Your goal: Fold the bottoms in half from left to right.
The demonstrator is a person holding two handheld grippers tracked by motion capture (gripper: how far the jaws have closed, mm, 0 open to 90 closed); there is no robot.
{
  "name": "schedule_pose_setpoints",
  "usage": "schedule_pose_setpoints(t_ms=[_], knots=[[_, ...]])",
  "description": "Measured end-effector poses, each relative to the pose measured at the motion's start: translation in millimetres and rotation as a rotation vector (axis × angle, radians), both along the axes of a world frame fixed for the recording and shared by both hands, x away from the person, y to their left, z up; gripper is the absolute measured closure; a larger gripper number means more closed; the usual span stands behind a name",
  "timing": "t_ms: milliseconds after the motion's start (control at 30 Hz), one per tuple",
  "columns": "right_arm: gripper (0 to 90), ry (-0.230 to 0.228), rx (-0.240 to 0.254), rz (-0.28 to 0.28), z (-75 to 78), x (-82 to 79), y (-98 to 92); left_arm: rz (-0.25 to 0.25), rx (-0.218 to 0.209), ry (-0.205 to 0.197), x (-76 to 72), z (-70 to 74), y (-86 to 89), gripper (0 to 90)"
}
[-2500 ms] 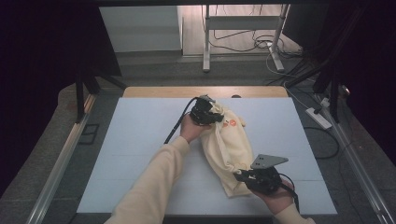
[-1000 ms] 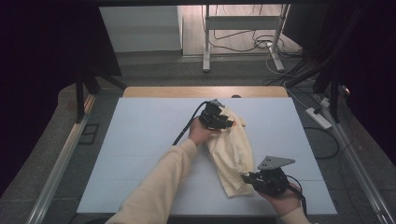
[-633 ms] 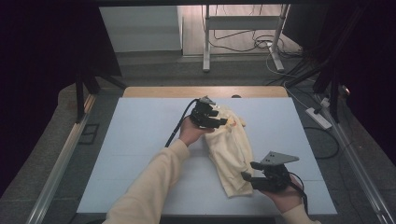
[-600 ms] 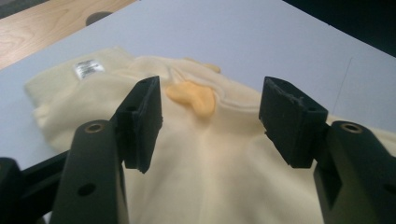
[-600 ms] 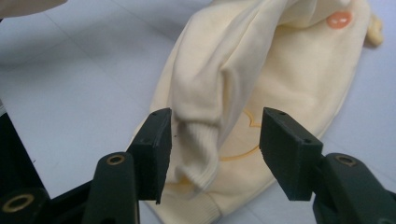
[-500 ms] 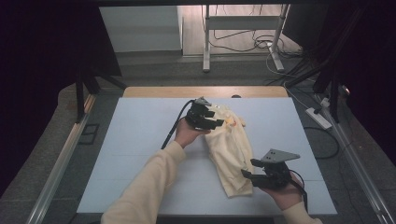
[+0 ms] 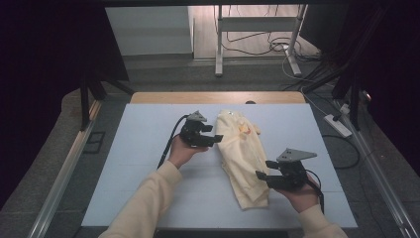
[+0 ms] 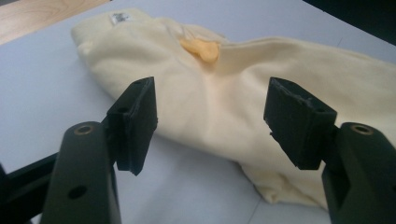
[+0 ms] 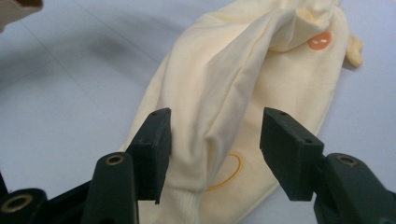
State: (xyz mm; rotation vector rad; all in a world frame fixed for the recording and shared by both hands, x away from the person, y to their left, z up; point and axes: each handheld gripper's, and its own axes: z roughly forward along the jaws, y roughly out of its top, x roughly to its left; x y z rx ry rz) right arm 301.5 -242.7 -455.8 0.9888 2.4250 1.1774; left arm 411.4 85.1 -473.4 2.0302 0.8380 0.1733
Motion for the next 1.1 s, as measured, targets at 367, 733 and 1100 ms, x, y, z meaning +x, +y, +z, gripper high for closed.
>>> schedule_pose_setpoints(t_ms=[367,733,1100], knots=[[44.7,-0.017,-0.009,-0.045,2.3,18.3,1.8,0.010,0.001,0.012,-24.2,-8.7,24.0,34.5],[50.9,0.029,-0.017,-0.035,-2.2,45.9,11.9,-0.004,0.020,-0.006,-39.8,-11.0,28.2,33.7],[85.3,0.086,-0.041,0.008,-7.9,63.9,22.0,-0.003,0.013,-0.015,-44.9,-10.9,30.1,33.3]])
